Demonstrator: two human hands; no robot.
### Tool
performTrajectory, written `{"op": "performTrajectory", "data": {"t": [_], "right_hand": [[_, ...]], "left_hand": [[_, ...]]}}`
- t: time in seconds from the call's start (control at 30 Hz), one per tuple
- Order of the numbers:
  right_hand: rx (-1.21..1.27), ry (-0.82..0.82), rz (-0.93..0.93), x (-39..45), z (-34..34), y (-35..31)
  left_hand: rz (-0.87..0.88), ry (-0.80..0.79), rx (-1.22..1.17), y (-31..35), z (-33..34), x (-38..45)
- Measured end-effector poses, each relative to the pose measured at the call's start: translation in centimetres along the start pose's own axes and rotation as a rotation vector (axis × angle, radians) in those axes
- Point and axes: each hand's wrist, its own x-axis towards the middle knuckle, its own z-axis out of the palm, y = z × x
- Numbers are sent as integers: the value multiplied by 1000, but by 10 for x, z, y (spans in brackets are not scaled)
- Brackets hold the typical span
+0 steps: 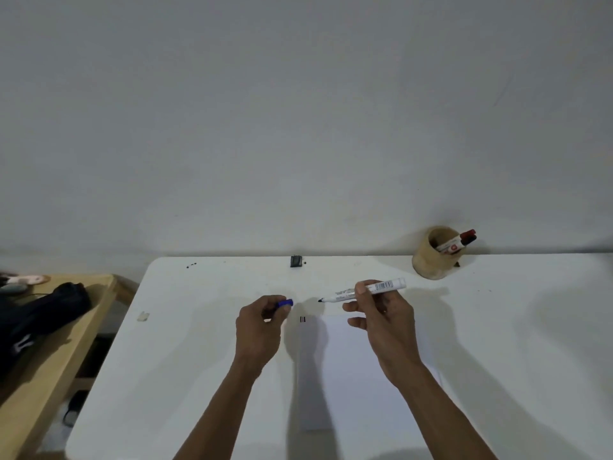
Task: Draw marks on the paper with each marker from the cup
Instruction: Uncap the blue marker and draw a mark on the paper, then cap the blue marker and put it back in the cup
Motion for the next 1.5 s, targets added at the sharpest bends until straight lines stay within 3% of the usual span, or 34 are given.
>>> {"op": "performTrajectory", "data": {"t": [0.1,0.3,0.73,1.07,1.2,1.33,1.5], "right_hand": [[-4,19,-51,-18,-2,-9],[-64,21,-79,-65,-2,-10],[-110,65,-50,-125,-5,-4],[141,-31,79,-114,-19,-24],[215,15,41,-95,-44,-31],[-166,-68,-115,-73,-79,-44],[-554,-145,-213,-32,-101,-50]], "left_hand": [[-38,-25,-265,11,-7,-40],[-91,-88,-481,13,-13,-99],[-76,-163,-516,13,-15,-147],[71,-299,-522,33,-15,-122],[63,-294,-585,45,-4,-108],[77,-276,-606,68,18,-89],[286,-251,-336,117,71,-70]]}}
